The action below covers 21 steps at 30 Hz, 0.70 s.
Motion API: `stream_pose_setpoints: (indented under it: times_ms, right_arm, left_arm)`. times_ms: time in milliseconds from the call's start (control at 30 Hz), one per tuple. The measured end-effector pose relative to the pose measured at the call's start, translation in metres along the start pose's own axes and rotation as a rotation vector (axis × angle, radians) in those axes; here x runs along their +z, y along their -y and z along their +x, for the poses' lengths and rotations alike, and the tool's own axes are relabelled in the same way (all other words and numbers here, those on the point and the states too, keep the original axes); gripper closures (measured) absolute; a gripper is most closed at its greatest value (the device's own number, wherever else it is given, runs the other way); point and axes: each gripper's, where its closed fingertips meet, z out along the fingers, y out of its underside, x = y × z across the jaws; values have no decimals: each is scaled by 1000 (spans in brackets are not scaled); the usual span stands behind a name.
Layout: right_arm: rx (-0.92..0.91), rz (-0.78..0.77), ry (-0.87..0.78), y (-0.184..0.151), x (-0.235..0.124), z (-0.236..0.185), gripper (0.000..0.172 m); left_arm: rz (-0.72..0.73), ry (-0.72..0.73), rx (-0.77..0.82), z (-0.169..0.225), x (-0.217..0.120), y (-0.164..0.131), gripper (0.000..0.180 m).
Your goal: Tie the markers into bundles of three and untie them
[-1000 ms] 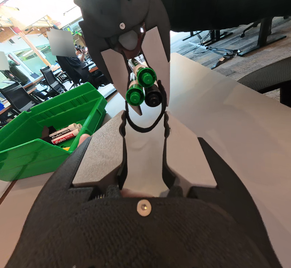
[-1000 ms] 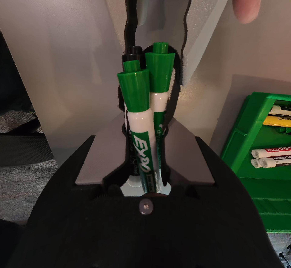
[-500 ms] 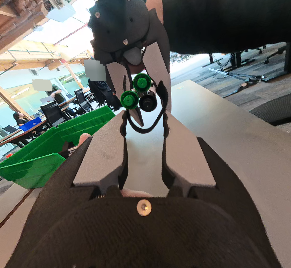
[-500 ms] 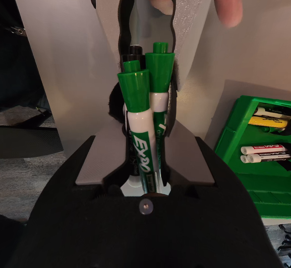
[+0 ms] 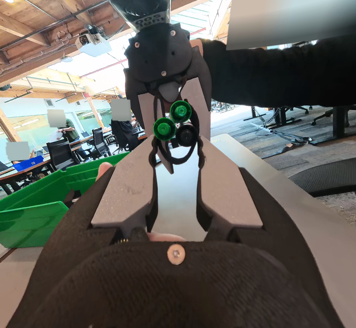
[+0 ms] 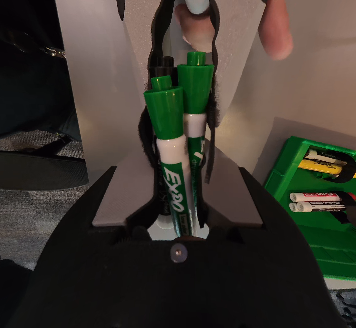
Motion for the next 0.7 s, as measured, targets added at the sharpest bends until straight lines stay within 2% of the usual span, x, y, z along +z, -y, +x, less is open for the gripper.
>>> stream_pose_setpoints:
  times_ms: [333,700]
  right_arm:
    - [13,-18,11,-2,5,0,134]
    - [41,-106,16,-16,21,3,135]
  left_arm:
    - [27,20,-38,1,2,5,138]
    - [-27,16,-58,0,3,-12,137]
